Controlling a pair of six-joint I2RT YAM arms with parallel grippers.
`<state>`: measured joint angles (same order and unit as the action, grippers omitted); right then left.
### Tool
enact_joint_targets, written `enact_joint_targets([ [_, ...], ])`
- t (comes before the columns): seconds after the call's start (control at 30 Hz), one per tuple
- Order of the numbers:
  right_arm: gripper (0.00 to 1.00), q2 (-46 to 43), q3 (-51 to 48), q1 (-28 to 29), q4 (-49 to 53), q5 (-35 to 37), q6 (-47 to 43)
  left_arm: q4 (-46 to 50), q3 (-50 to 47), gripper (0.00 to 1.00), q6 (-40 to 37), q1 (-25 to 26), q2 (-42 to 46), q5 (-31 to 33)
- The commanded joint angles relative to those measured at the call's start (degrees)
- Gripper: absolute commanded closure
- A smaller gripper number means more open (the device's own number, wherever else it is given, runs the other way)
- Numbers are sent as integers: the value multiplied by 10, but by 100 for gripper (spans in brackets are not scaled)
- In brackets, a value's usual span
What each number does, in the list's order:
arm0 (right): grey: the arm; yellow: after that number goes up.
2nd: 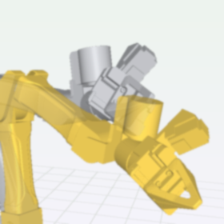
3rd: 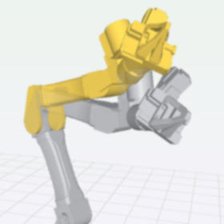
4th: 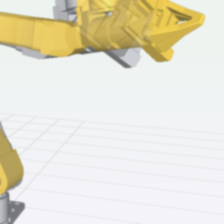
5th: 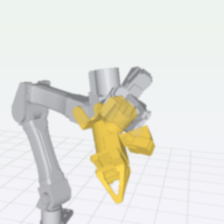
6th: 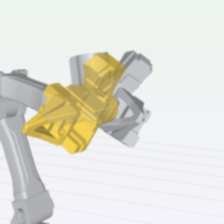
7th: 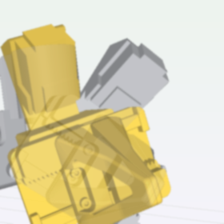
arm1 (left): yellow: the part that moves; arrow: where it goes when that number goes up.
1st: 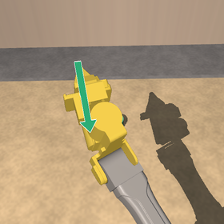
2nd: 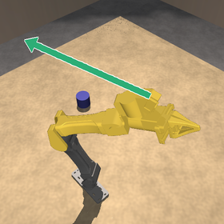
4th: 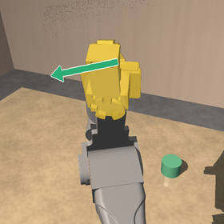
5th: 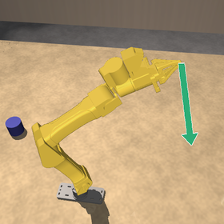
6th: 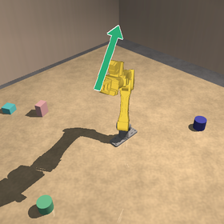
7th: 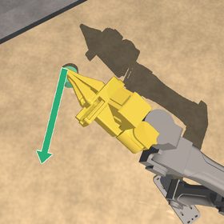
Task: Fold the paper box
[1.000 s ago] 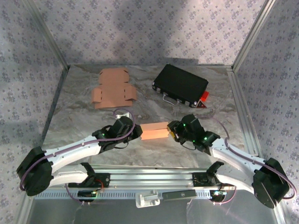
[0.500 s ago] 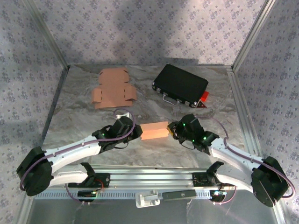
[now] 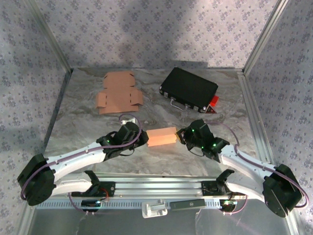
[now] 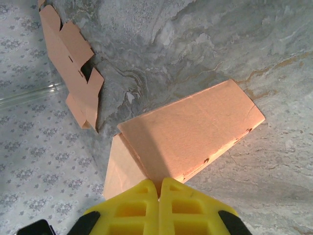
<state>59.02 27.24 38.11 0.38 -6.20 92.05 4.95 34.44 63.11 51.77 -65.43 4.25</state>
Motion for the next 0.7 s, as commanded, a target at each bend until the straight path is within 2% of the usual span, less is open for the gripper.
enact_joint_targets([
  [0.0, 98, 14, -13, -3, 58, 15, -3, 17, -18, 92, -1, -1, -11, -12],
  [0.07, 96, 11, -6, -1, 64, 18, -9, 15, -18, 92, -1, -2, -11, -14],
  [0.1, 92, 8, 2, -1, 74, 20, -15, 14, -18, 93, -1, -2, -10, -15],
  [0.13, 83, 3, 16, 5, 94, 28, -28, 13, -18, 93, -1, -1, -7, -15],
  [0.23, 44, -16, 90, 53, 187, 95, -49, 15, -13, 93, -1, 3, -1, -12],
  [0.3, 26, -19, 125, 107, 224, 152, -37, 19, -10, 93, -1, 5, 3, -7],
  [0.4, 19, 4, 138, 160, 212, 182, 25, 22, -5, 93, -1, 9, 5, -2],
  [0.53, 18, 60, 135, 176, 143, 171, 109, 22, -5, 93, 0, 14, 4, 1],
  [0.67, 16, 128, 172, 175, 123, 155, 168, 20, -4, 93, 1, 18, 4, 1],
])
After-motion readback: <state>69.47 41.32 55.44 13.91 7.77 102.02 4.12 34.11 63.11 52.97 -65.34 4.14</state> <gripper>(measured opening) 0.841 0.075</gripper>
